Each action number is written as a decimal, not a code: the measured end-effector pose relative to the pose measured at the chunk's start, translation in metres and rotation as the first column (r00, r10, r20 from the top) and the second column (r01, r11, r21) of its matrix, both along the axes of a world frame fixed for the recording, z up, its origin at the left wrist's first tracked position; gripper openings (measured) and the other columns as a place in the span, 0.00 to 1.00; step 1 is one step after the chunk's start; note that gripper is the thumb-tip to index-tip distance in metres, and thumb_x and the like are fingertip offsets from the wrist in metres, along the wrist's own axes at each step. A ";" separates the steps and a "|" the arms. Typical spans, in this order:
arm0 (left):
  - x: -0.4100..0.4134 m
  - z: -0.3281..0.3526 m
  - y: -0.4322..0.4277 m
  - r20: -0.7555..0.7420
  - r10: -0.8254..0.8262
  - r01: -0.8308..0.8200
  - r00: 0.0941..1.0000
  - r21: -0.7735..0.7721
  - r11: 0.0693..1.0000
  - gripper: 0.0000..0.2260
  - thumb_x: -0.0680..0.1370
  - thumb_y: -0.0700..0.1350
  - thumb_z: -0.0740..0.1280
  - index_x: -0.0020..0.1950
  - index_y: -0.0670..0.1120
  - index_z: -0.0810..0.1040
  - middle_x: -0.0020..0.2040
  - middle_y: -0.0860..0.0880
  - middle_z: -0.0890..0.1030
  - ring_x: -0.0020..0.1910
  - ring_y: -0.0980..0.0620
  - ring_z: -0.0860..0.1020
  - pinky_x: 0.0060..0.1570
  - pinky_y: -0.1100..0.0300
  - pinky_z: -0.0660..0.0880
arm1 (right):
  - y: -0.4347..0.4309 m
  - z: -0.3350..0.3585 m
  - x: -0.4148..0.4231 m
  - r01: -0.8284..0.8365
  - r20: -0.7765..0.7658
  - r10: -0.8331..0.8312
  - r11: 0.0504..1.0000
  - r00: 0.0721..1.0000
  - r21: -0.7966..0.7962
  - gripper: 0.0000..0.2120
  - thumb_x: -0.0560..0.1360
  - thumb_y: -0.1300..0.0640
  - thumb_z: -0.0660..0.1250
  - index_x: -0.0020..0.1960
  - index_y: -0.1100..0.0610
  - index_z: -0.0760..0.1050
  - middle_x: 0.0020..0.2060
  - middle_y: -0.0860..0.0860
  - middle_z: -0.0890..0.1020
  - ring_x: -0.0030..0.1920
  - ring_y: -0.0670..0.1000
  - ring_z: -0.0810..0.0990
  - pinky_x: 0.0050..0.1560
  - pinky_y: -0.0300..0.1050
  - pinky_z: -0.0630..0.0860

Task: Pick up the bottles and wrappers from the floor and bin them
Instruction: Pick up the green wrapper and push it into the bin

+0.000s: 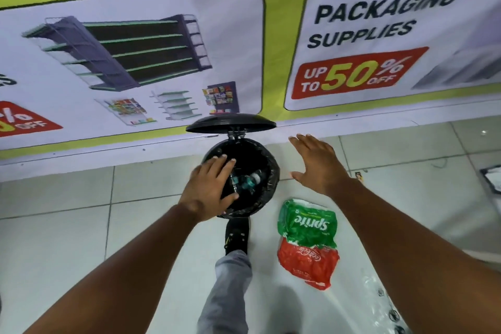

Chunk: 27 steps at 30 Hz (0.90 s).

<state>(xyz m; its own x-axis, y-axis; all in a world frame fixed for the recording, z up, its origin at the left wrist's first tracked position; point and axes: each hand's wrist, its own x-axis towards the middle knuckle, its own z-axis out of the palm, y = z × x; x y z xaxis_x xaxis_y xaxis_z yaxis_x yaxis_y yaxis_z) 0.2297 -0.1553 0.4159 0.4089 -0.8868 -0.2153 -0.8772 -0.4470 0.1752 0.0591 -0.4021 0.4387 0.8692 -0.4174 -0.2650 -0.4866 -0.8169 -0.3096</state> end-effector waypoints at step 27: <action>-0.200 -0.426 -0.097 -0.434 0.712 -0.439 0.553 0.575 0.691 0.21 0.69 0.50 0.72 0.58 0.45 0.72 0.53 0.41 0.80 0.50 0.39 0.79 0.51 0.48 0.80 | 0.003 -0.348 -0.231 0.321 -0.100 -0.310 0.939 0.946 0.121 0.43 0.70 0.45 0.72 0.77 0.50 0.51 0.77 0.54 0.59 0.77 0.55 0.54 0.76 0.56 0.52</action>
<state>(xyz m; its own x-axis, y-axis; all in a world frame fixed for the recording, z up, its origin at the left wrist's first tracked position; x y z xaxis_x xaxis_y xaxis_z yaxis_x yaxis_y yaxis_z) 0.0293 -0.2525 -0.0098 0.4622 -0.2943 -0.8365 -0.1646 -0.9554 0.2452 -0.1714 -0.3995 0.0906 0.6732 -0.6225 -0.3991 -0.7394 -0.5712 -0.3563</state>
